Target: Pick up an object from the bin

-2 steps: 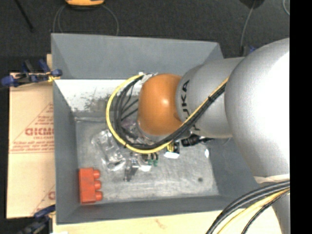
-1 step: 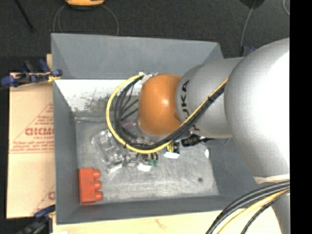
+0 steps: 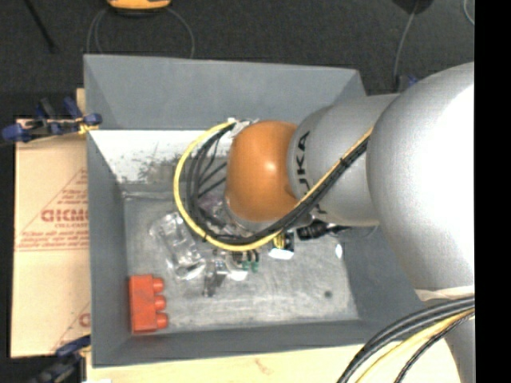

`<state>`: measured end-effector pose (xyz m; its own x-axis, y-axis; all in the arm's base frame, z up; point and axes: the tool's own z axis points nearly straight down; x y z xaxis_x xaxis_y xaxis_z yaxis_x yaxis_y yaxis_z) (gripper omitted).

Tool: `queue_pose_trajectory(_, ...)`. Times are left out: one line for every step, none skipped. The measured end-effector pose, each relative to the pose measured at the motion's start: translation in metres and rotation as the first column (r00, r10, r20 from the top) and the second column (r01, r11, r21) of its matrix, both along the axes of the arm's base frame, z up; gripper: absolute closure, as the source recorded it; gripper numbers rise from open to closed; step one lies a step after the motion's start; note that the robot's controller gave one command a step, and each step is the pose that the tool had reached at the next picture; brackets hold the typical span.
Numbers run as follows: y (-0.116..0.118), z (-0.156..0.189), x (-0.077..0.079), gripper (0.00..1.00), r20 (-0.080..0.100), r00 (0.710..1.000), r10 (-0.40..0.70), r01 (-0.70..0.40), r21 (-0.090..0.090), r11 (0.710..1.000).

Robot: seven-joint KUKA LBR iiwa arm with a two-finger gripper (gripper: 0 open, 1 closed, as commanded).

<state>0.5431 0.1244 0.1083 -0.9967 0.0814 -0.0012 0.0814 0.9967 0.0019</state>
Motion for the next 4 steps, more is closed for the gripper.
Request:
queue_pose_trajectory(0.000, 0.000, 0.000, 1.00, 0.000, 1.000, -0.001, 0.001, 0.000, 1.000)
queue_pose_trajectory(0.000, 0.000, 0.000, 0.00, 0.000, 1.000, -0.002, 0.002, 0.000, 1.000)
queue_pose_trajectory(0.000, 0.000, 0.000, 1.00, 0.000, 1.000, -0.003, 0.003, 0.000, 1.000)
queue_pose_trajectory(-0.010, -0.033, 0.004, 1.00, 0.006, 0.987, 0.159, -0.159, 0.000, 0.987)
